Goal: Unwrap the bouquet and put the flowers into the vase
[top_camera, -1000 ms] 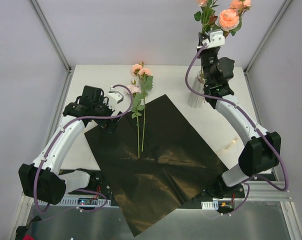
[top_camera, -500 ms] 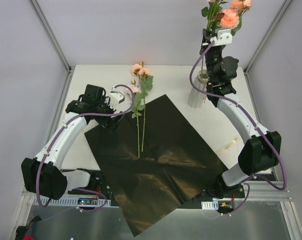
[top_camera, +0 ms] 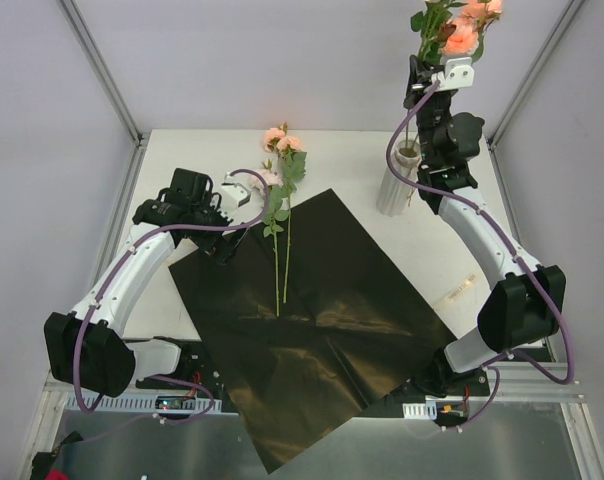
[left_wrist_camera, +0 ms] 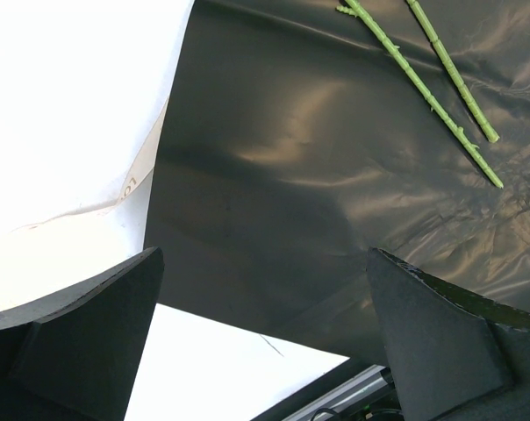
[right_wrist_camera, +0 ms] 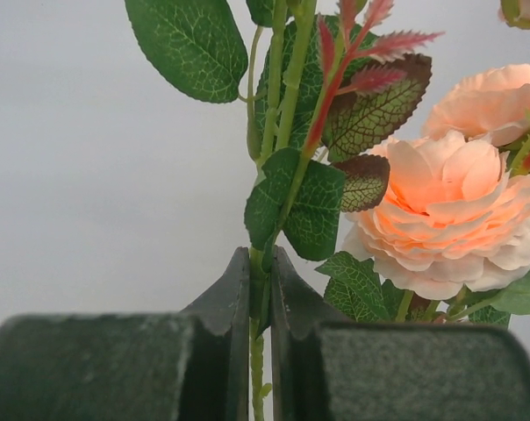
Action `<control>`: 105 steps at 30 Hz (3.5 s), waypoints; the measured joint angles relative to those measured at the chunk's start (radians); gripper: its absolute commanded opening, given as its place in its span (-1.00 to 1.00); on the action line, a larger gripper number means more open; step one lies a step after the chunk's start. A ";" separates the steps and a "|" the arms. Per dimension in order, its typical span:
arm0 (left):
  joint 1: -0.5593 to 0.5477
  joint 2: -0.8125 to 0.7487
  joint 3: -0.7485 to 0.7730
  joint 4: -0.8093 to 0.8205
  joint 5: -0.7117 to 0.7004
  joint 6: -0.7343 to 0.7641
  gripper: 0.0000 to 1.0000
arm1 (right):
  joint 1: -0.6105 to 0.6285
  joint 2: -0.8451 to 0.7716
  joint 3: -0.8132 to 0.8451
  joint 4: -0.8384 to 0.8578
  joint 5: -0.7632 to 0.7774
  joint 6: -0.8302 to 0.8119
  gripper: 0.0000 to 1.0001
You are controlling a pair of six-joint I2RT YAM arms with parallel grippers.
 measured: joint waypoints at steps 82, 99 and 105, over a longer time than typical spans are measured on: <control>0.006 -0.087 0.021 0.008 -0.089 -0.030 0.98 | 0.522 0.768 0.457 -1.111 -0.074 0.468 0.14; 0.006 -0.087 0.008 0.008 -0.088 -0.023 0.98 | 0.517 0.799 0.514 -1.168 -0.046 0.523 -0.98; 0.006 -0.087 0.008 0.008 -0.088 -0.023 0.98 | 0.512 0.742 0.539 -1.155 -0.043 0.531 -0.99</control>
